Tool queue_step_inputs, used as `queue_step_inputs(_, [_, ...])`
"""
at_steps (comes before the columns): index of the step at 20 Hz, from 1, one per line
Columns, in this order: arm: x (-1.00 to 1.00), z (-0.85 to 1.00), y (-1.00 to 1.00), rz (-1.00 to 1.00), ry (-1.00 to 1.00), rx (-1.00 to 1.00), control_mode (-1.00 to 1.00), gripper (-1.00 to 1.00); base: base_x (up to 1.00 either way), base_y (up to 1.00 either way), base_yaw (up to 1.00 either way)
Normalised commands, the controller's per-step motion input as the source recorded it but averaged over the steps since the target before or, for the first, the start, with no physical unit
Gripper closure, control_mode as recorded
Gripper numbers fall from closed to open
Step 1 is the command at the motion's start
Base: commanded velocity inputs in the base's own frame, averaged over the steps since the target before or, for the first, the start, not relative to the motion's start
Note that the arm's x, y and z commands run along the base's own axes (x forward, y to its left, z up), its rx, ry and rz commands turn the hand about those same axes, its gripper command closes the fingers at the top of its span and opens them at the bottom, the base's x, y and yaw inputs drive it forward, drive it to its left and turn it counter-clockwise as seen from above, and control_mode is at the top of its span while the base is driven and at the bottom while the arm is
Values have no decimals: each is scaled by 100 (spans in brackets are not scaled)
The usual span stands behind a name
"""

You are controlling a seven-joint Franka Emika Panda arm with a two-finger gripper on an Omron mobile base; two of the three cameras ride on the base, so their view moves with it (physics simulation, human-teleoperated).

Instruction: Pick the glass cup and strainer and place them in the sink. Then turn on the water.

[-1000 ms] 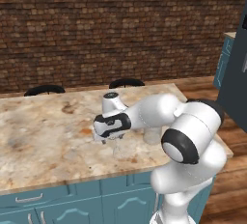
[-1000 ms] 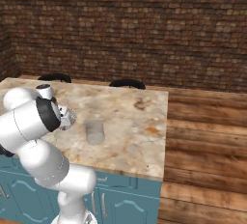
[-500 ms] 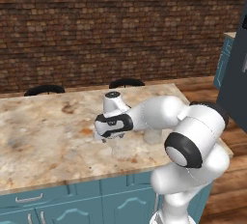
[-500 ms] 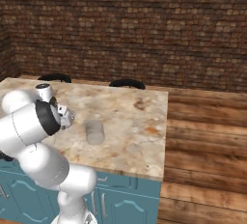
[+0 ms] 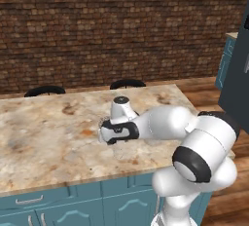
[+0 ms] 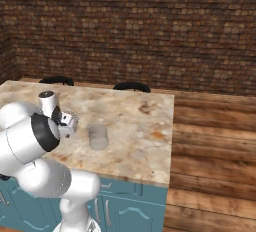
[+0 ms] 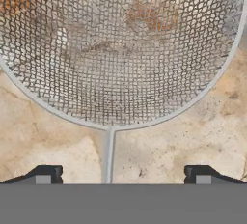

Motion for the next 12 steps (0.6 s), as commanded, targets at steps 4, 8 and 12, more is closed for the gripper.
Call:
queue_step_inputs(4, [29,-22,0,-4,0,0,-100,-100,0,0,0])
queue_step_inputs(8, [35,-29,6,-4,0,0,-100,-100,0,0,0])
queue_step_inputs(12, [5,-31,11,0,0,0,-100,-100,0,0,0])
